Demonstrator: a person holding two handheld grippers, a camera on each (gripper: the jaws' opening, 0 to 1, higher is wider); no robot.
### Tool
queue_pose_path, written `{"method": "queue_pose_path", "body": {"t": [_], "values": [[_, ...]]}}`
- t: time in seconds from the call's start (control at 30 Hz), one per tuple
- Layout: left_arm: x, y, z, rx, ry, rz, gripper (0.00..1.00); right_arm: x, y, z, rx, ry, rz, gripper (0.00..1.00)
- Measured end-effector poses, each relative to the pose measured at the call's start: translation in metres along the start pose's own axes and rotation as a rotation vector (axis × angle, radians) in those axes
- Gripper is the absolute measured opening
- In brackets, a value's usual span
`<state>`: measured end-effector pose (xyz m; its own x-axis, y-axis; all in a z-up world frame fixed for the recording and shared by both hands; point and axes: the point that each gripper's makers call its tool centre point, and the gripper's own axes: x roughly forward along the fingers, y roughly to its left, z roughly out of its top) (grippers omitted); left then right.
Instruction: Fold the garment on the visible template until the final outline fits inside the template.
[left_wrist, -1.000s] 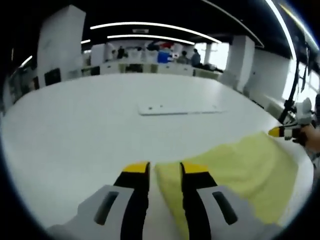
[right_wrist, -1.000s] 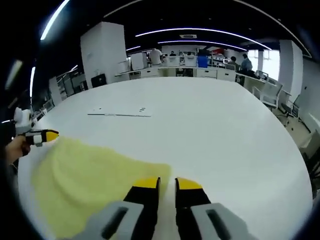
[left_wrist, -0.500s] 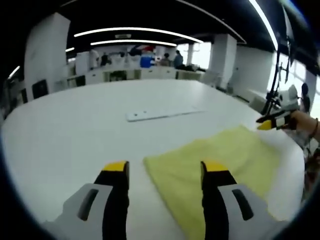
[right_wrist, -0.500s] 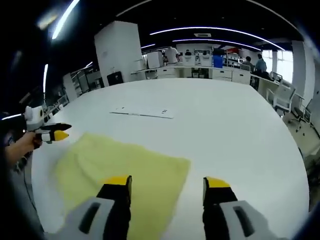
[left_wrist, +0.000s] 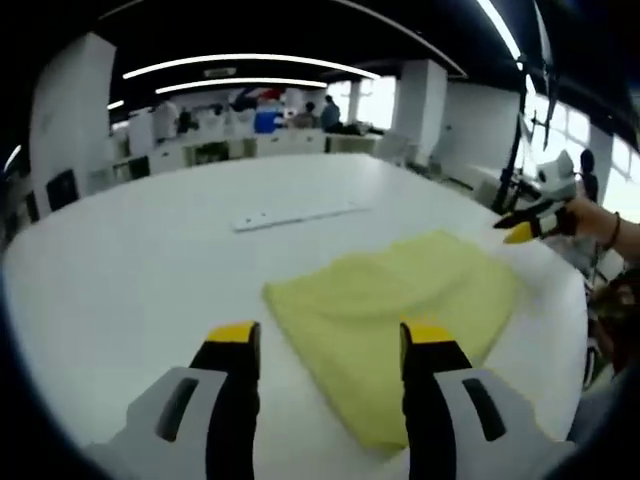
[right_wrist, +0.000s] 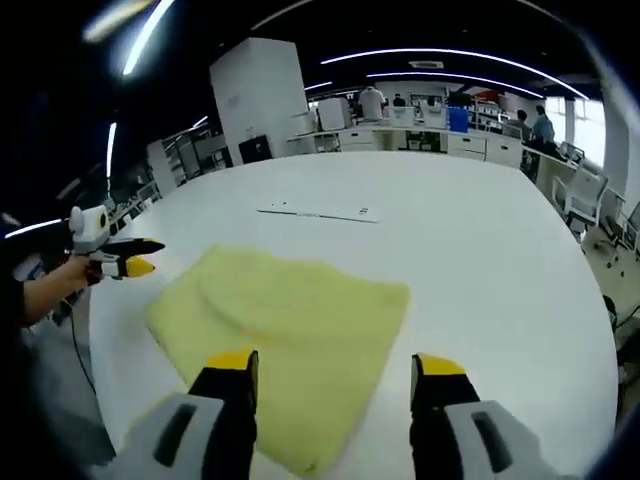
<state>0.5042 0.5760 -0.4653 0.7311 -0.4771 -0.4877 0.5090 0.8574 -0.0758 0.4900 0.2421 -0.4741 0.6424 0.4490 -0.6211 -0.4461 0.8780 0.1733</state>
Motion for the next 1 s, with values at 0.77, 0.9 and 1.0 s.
{"method": "queue_pose_path", "body": {"t": [0.77,0.9,1.0], "values": [[-0.036,-0.020,-0.061,-0.048,0.077,-0.029,0.38,-0.030,0.018,-0.070,0.060,0.060,0.051,0.42],[-0.037,-0.021,-0.067,-0.052,0.090,-0.028,0.38,-0.030,0.018,-0.076,0.066,0.067,0.053,0.35],[-0.037,-0.022,-0.072,-0.060,0.101,-0.028,0.36,-0.028,0.018,-0.079,0.076,0.068,0.051,0.31]]}}
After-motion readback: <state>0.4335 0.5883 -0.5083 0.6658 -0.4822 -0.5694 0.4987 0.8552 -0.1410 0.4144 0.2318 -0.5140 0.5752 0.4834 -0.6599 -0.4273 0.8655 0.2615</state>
